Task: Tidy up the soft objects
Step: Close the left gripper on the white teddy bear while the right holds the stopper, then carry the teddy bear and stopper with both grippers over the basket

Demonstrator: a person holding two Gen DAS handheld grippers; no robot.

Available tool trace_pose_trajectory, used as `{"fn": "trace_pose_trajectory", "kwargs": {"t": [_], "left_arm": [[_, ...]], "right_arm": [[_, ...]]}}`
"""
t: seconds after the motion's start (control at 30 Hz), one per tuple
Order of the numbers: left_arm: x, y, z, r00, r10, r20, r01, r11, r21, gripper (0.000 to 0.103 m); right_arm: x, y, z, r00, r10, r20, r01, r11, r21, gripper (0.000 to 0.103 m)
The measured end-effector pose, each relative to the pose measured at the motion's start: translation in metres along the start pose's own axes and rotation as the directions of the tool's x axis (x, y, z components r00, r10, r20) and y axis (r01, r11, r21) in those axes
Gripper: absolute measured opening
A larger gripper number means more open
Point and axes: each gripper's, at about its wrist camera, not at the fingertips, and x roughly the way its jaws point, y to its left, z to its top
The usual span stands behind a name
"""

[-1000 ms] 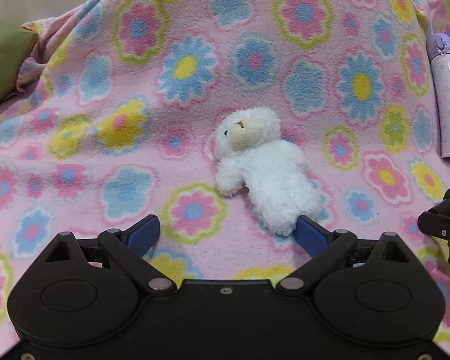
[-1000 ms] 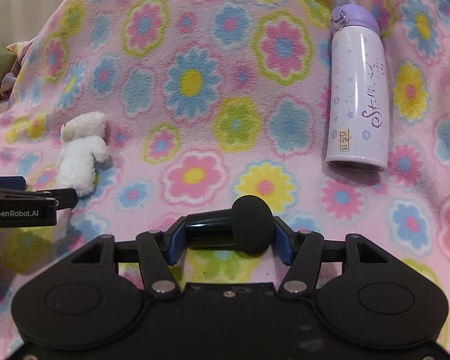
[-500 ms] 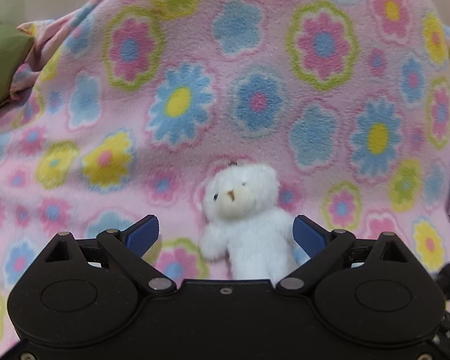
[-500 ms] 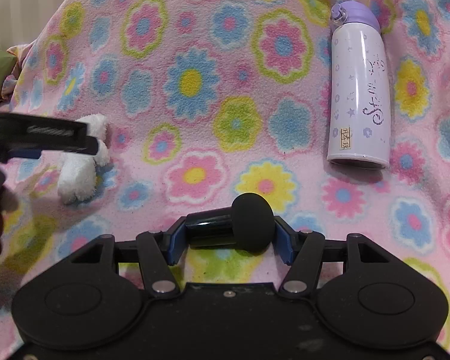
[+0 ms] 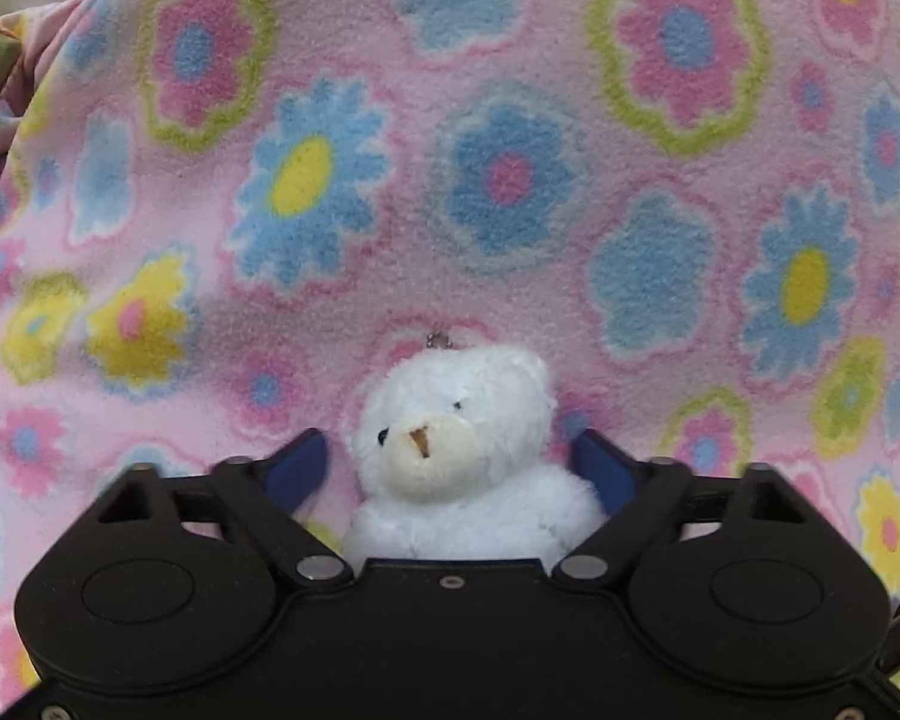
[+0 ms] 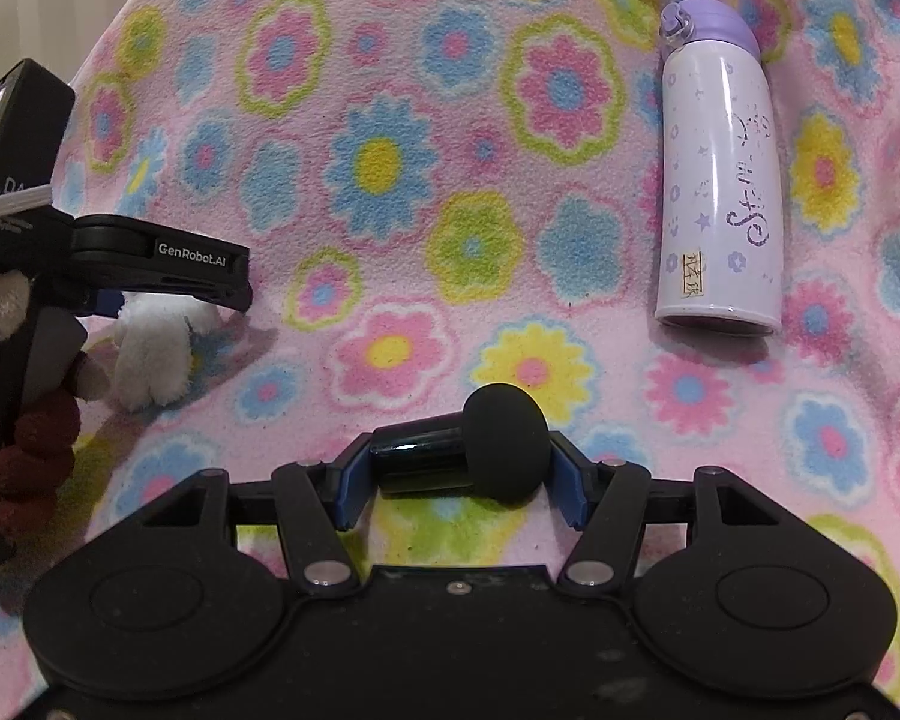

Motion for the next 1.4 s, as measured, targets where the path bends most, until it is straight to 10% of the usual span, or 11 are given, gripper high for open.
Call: {"fn": "trace_pose_trajectory", "kwargs": {"t": [0.17, 1.4], "left_arm": [[-0.015, 0.007, 0.002, 0.999, -0.054, -0.004, 0.054, 0.998, -0.036, 0.057], [-0.261, 0.031, -0.122, 0.991, -0.129, 0.019, 0.128, 0.992, 0.016, 0.057]], "right_arm": [[0.001, 0.000, 0.001, 1.000, -0.001, -0.002, 0.001, 1.000, 0.004, 0.060], [-0.007, 0.005, 0.003, 0.998, -0.057, -0.015, 0.057, 0.998, -0.006, 0.056]]}}
